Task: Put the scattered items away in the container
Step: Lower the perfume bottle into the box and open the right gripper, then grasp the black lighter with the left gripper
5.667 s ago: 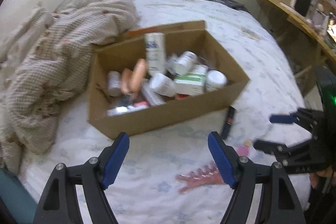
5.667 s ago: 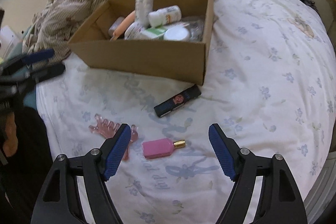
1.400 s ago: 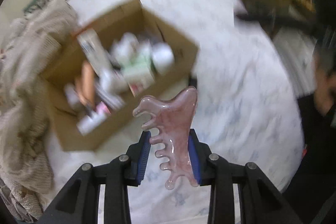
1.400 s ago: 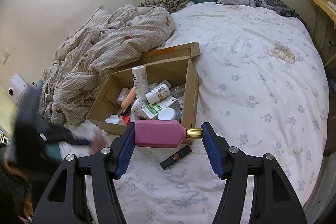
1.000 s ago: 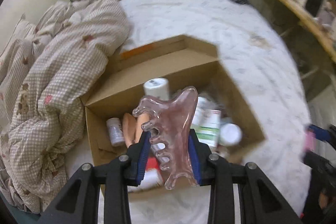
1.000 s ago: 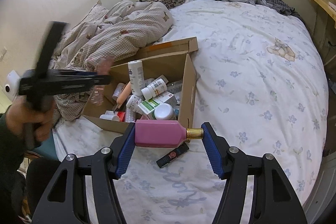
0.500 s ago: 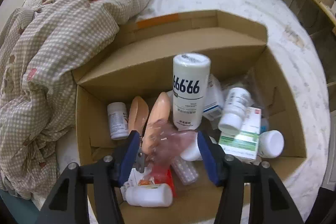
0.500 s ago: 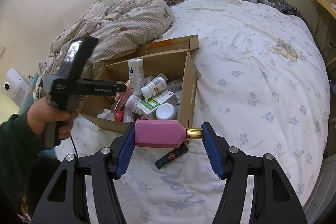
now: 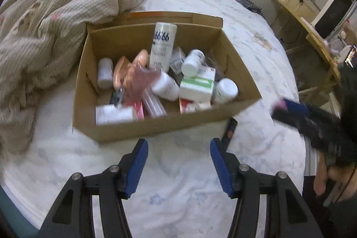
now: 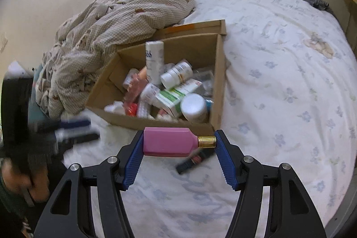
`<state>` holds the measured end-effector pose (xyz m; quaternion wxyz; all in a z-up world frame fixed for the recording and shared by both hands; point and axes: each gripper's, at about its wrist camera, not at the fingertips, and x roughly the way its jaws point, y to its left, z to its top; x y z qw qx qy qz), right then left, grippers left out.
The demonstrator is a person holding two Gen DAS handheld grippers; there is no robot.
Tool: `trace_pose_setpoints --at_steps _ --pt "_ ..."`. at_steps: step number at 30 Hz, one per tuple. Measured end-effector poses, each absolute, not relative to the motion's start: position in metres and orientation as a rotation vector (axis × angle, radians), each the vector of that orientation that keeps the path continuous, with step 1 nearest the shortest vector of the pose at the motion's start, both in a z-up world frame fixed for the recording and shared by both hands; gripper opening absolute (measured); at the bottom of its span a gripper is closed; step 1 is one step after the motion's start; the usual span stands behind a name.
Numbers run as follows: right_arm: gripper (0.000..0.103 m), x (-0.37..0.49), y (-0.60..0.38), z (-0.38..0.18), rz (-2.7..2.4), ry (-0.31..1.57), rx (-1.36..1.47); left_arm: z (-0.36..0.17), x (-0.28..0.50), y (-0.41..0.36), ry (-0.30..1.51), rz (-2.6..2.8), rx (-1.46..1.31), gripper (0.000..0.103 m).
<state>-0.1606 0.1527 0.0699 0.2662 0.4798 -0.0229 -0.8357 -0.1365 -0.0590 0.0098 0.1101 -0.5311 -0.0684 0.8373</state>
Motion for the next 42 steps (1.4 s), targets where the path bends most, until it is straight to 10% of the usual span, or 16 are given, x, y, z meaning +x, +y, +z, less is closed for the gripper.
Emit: trace_pose_setpoints --at_steps 28,42 --pt "0.077 -0.227 0.069 0.089 -2.303 0.201 1.279 0.003 -0.147 -0.081 -0.507 2.411 -1.543 0.070" --pt "0.077 -0.158 0.249 0.070 -2.385 -0.373 1.489 -0.012 -0.137 -0.001 -0.049 2.282 -1.540 0.070"
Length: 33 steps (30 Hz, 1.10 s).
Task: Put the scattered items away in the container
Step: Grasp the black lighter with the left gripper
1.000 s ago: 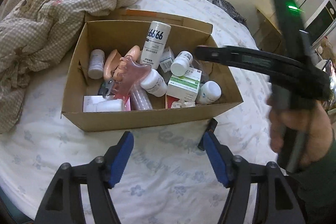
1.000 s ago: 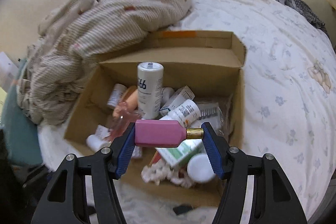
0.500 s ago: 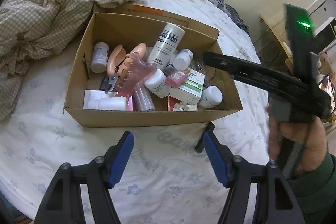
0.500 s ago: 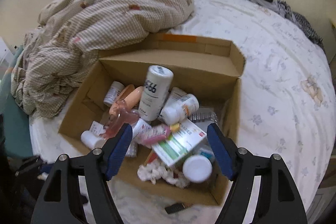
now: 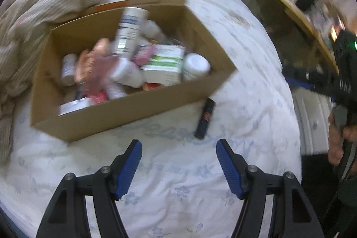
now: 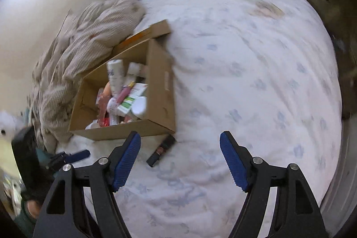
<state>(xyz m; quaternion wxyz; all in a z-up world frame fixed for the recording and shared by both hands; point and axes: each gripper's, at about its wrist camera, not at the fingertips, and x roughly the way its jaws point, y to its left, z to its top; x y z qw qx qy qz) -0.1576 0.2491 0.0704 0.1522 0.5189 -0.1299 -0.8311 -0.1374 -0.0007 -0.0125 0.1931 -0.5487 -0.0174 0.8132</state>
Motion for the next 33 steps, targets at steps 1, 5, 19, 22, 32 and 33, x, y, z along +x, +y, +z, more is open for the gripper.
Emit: trace_pose_setpoints --at_steps 1,5,19,22,32,33 --pt "0.077 -0.156 0.252 0.070 -2.385 -0.382 1.496 -0.015 -0.137 0.007 -0.006 2.266 -1.537 0.070" --pt "0.077 -0.160 0.243 0.079 -2.398 -0.364 1.427 -0.033 -0.147 0.042 0.129 2.215 -1.572 0.070" --pt "0.077 -0.159 0.266 0.112 -2.378 -0.537 1.292 -0.102 -0.195 0.112 0.337 2.197 -1.698 0.038" --pt "0.077 -0.157 0.264 0.116 -2.375 -0.534 1.275 -0.109 -0.198 0.120 0.405 2.200 -1.711 0.023" --pt "0.077 -0.155 0.266 0.122 -2.377 -0.546 1.252 -0.038 -0.158 0.109 0.411 2.286 -1.518 0.019" --pt "0.077 -0.155 0.266 0.122 -2.377 -0.550 1.250 -0.024 -0.154 0.103 0.396 2.302 -1.488 0.019"
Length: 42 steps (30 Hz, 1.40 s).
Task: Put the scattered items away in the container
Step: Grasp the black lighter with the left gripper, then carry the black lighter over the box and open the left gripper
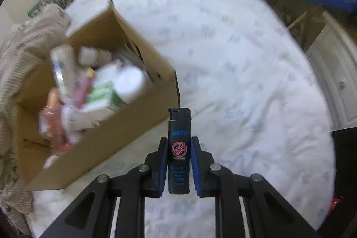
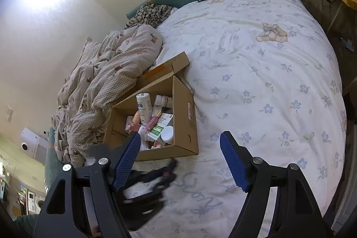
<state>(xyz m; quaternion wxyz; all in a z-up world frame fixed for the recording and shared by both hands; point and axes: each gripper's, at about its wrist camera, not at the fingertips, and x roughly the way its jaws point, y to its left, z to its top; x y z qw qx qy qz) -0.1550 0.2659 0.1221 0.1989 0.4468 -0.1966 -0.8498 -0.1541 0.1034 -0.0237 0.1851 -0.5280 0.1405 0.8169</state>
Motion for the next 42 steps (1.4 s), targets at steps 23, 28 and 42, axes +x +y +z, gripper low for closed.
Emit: trace_pose_setpoints --at_steps 23,28,42 --pt "0.077 -0.158 0.237 0.109 -2.346 -0.445 1.295 0.017 -0.285 0.001 0.225 2.682 -1.562 0.019" --pt "0.077 -0.158 0.231 0.109 -2.344 -0.422 1.296 -0.001 -0.288 -0.005 0.180 2.666 -1.650 0.023" --pt "0.079 -0.146 0.210 0.122 -2.359 -0.348 1.174 0.044 -0.205 -0.027 0.015 2.641 -1.558 0.065"
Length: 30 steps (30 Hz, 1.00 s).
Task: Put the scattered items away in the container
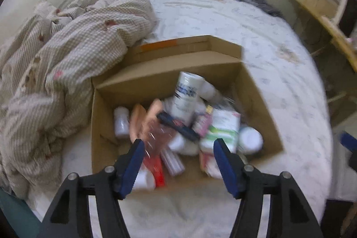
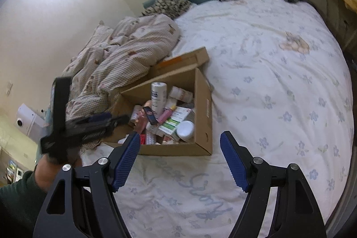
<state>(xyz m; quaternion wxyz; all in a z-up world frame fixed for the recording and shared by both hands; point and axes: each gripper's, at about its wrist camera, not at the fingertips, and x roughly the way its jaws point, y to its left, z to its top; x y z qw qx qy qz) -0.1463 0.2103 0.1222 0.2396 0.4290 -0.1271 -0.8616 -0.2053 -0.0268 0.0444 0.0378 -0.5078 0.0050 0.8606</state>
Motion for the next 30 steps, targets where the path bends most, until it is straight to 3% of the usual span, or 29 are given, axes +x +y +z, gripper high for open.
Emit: trace_pose_setpoints --at_steps 3,5,6,10,13,18,21,24,30 --pt "0.082 -0.135 0.200 0.132 -2.371 -0.299 1.107 0.059 -0.171 -0.032 -0.034 2.666 -1.503 0.066" --pt "0.086 -0.127 0.192 0.137 -2.369 -0.275 1.069 0.066 -0.145 -0.038 -0.060 2.709 -1.488 0.072" --pt "0.090 -0.123 0.188 0.139 -2.368 -0.257 1.050 0.068 -0.134 -0.040 -0.068 2.729 -1.485 0.079" --pt "0.103 -0.108 0.168 0.140 -2.376 -0.186 0.997 0.063 -0.106 -0.045 -0.041 2.762 -1.467 0.080" --pt "0.103 -0.100 0.154 0.134 -2.396 -0.111 0.994 0.050 -0.093 -0.049 -0.027 2.794 -1.442 0.081" --pt "0.103 -0.091 0.140 0.114 -2.440 -0.052 1.031 0.045 -0.090 -0.052 -0.201 2.756 -1.349 0.085" --pt "0.103 -0.093 0.137 0.100 -2.435 -0.057 1.091 0.047 -0.090 -0.037 -0.077 2.747 -1.321 0.096" --pt "0.103 -0.095 0.136 0.093 -2.431 -0.060 1.117 0.046 -0.089 -0.029 0.025 2.795 -1.323 0.096" --pt "0.103 -0.096 0.134 0.090 -2.441 -0.043 1.113 0.046 -0.092 -0.036 -0.013 2.801 -1.337 0.096"
